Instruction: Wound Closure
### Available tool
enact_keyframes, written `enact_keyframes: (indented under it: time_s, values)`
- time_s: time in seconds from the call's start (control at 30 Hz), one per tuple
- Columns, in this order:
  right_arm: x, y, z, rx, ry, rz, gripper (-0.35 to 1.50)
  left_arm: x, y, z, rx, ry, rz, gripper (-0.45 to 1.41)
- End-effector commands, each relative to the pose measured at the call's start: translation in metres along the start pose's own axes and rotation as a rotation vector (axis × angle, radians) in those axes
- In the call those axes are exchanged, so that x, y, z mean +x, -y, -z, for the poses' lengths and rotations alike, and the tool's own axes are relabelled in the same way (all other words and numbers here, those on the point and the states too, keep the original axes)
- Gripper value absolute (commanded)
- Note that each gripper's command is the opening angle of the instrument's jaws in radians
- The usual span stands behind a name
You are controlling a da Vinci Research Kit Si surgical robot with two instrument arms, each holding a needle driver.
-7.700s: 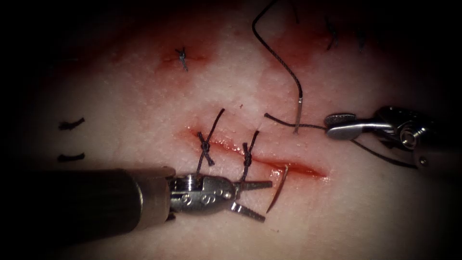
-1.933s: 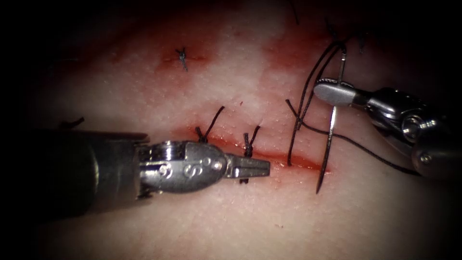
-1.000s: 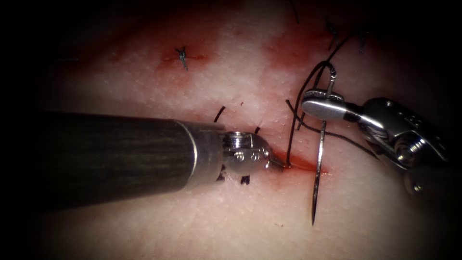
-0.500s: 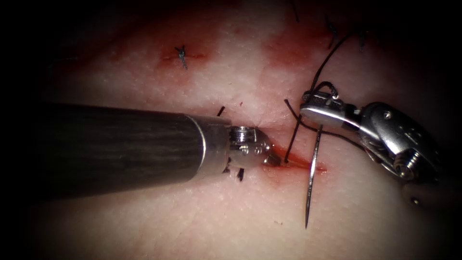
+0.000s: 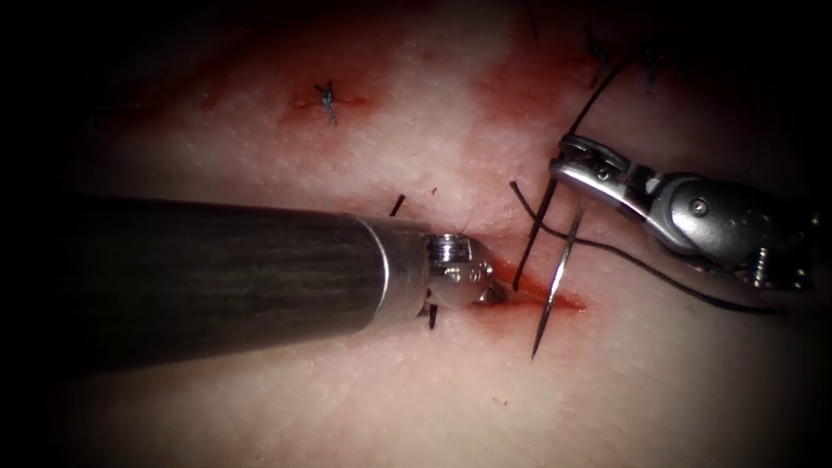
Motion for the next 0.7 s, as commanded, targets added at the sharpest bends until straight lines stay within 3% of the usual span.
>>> enact_keyframes:
  time_s: [0.03, 0.4, 0.7]
  values:
    - [-0.0007, -0.0001, -0.0008, 0.0, -0.01, 0.025, -0.35, 0.0002, -0.0003, -0.0004, -0.013, -0.007, 0.015, 0.37]
    - [-0.0007, -0.0002, -0.0008, -0.013, -0.06, 0.123, -0.35, -0.0001, -0.0013, 0.0, -0.041, -0.017, 0.051, 0.71]
    - [-0.0011, 0.0006, -0.0008, -0.044, -0.11, 0.209, -0.35, 0.0, -0.0015, 0.0, -0.065, -0.025, 0.091, 0.78]
